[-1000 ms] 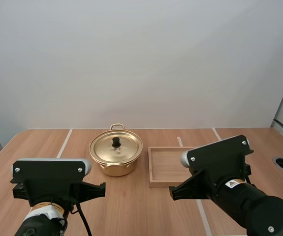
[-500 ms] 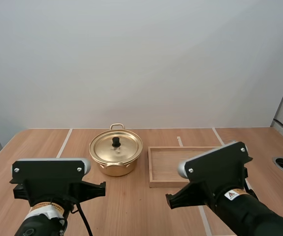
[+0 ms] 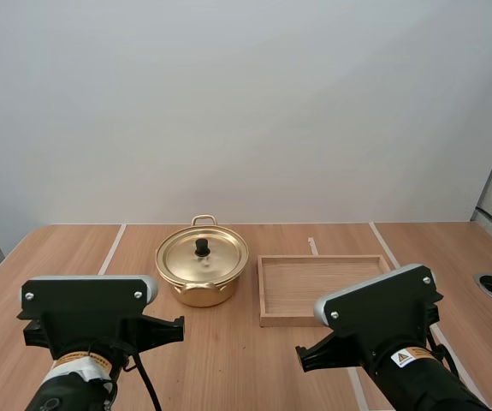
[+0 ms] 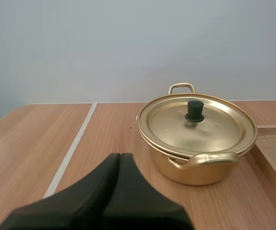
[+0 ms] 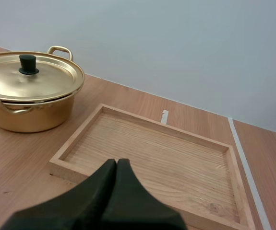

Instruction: Open the pot, put the grape inside, and close it

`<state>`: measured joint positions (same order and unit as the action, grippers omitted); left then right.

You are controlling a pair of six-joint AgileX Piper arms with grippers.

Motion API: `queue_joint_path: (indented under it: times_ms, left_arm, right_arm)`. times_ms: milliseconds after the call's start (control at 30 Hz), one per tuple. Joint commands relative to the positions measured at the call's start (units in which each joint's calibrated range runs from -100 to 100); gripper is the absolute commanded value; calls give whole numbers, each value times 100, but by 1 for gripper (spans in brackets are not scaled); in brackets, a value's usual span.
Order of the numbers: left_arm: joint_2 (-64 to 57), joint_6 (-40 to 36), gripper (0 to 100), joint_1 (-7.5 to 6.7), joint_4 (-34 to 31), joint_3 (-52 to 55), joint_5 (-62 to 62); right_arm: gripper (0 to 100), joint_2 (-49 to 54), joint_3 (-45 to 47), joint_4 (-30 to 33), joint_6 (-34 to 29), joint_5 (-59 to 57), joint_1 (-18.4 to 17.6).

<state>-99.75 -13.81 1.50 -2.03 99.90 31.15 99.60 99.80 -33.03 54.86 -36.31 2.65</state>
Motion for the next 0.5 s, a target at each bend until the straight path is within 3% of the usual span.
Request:
queue_joint_path:
  times_ms: [0, 100, 333, 467]
  left_arm:
    - [-25, -20, 0, 9, 106, 10, -167]
    - [-25, -20, 0, 9, 106, 10, -167]
    - [-25, -20, 0, 9, 106, 10, -167]
    - [-25, -20, 0, 9, 106, 10, -167]
  right_arm:
    - [0, 40, 20, 214, 60, 411, -15]
    - [0, 40, 20, 506, -141, 610, -15]
    - [0, 40, 20, 2935, -3477, 594, -15]
    - [0, 40, 20, 3034, -3675, 532, -15]
